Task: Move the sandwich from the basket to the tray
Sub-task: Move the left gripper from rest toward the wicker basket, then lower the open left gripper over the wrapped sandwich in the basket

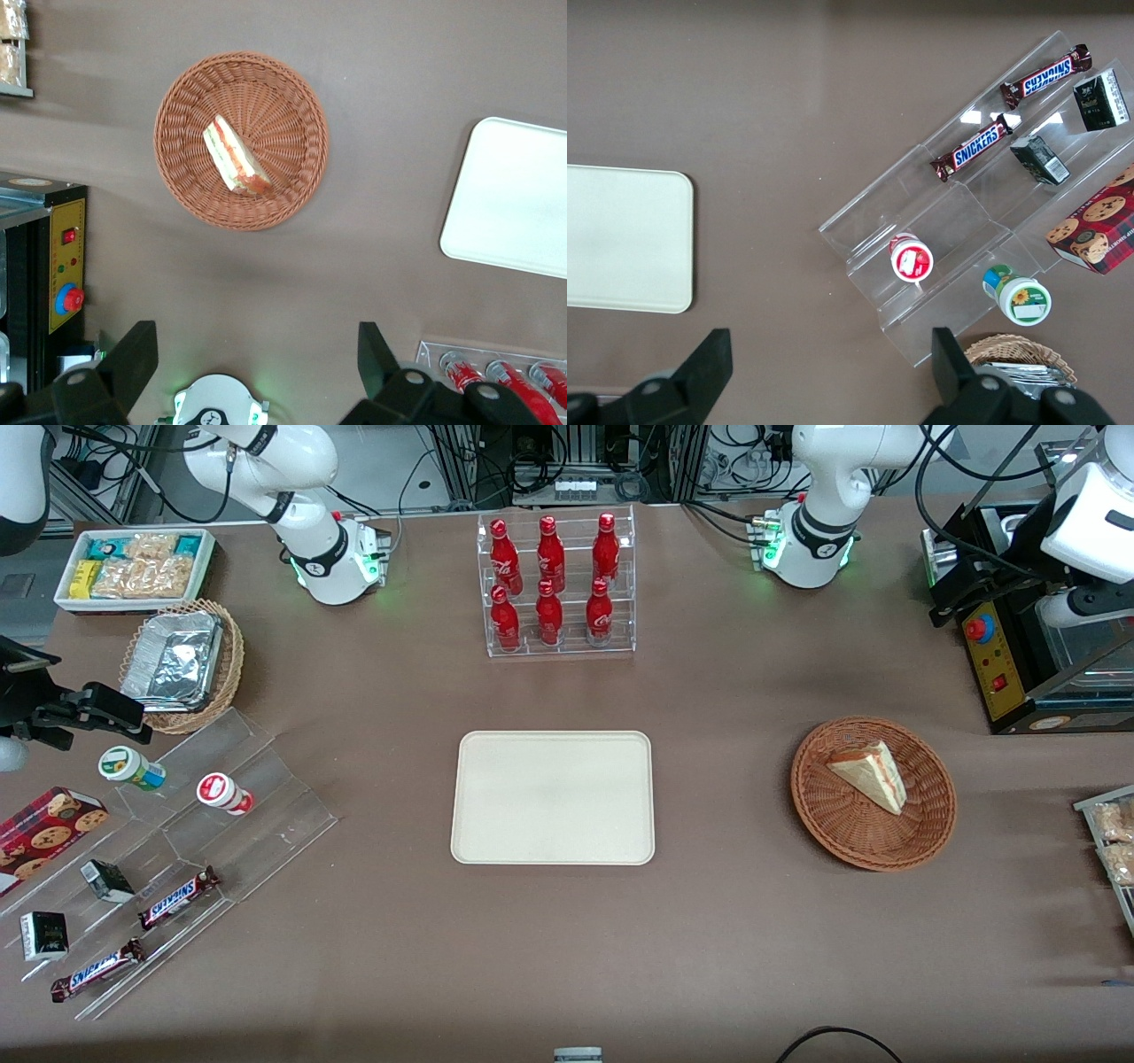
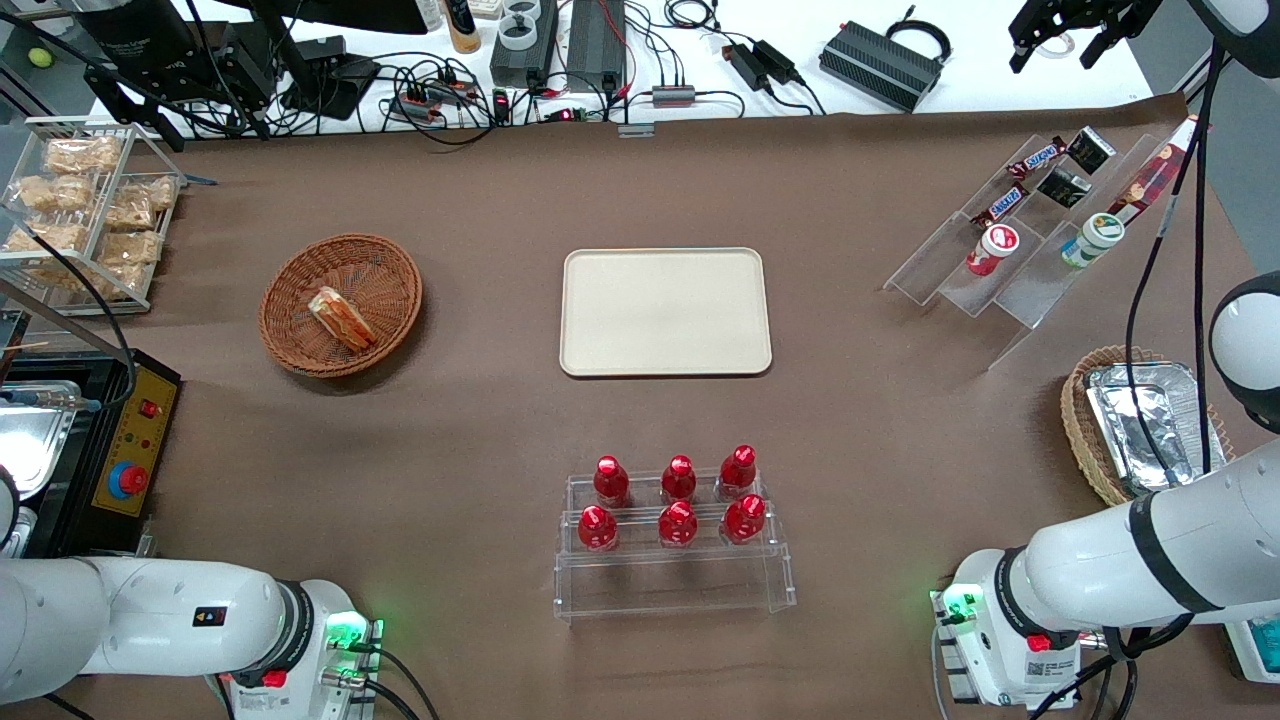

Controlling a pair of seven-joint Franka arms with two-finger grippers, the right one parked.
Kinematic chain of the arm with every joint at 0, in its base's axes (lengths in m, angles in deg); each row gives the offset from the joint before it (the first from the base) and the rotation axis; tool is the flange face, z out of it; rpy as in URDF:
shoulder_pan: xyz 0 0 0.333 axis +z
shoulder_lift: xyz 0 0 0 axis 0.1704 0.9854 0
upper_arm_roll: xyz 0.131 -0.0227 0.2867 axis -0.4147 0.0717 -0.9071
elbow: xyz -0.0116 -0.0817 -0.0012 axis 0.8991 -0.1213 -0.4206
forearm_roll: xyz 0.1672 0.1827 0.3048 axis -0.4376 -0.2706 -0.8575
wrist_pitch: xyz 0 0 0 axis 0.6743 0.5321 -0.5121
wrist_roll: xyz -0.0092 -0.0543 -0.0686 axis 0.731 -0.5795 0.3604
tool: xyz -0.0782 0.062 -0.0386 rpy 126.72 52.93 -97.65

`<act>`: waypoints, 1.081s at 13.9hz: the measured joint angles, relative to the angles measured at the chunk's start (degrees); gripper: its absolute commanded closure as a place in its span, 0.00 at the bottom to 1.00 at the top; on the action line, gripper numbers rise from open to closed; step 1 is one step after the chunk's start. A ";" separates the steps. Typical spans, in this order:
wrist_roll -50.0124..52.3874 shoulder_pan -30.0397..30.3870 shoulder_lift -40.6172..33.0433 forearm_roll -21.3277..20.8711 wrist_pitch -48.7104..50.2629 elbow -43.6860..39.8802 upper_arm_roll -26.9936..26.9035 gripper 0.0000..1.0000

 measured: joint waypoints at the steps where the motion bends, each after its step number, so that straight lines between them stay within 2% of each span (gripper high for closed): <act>1: -0.66 0.00 0.21 0.03 0.09 0.00 0.00 0.00; 5: -2.95 0.17 1.30 0.03 0.39 0.02 -0.43 0.00; 8: -0.71 2.06 4.60 0.00 0.17 0.31 -0.87 0.00; 12: 10.01 6.72 7.59 3.36 -5.51 5.18 -1.88 0.00; 15: 21.49 8.04 7.73 3.72 -14.18 12.12 -2.48 0.00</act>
